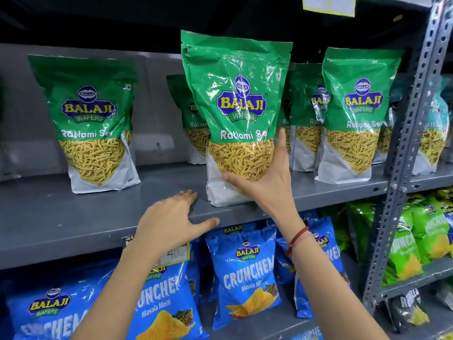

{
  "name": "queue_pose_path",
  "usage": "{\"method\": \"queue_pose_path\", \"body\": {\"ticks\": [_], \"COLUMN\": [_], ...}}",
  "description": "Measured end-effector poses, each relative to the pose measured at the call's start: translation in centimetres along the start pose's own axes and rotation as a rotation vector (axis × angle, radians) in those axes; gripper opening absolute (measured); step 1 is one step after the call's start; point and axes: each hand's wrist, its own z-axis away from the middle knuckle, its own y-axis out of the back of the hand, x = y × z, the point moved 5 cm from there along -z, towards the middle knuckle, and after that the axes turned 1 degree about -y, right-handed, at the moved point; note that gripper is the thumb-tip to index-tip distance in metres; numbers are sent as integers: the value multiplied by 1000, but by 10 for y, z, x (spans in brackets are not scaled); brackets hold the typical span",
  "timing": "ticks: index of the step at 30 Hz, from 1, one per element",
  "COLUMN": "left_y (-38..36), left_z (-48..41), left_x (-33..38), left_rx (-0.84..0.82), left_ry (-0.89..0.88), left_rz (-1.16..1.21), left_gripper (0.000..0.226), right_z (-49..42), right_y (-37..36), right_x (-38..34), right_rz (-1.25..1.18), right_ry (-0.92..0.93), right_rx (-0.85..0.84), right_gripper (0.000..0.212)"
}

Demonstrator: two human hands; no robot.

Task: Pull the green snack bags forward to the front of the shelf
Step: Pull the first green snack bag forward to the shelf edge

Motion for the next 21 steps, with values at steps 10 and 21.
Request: {"method": "queue_pose_path", "body": {"ticks": [10,21], "left_y": [0,-1], "left_z": [0,0], "left_x": [0,-2], "left_rx": [1,46], "left_ry": [-21,-34], "left_rz": [-20,-21], "left_gripper": [95,105], "right_z": [4,2], "right_y": [-8,-9], "right_x": [12,16], "right_rz": [1,18], "right_ry": [-39,-21], "right_rx": [-4,16], "right_gripper": [129,127]}}
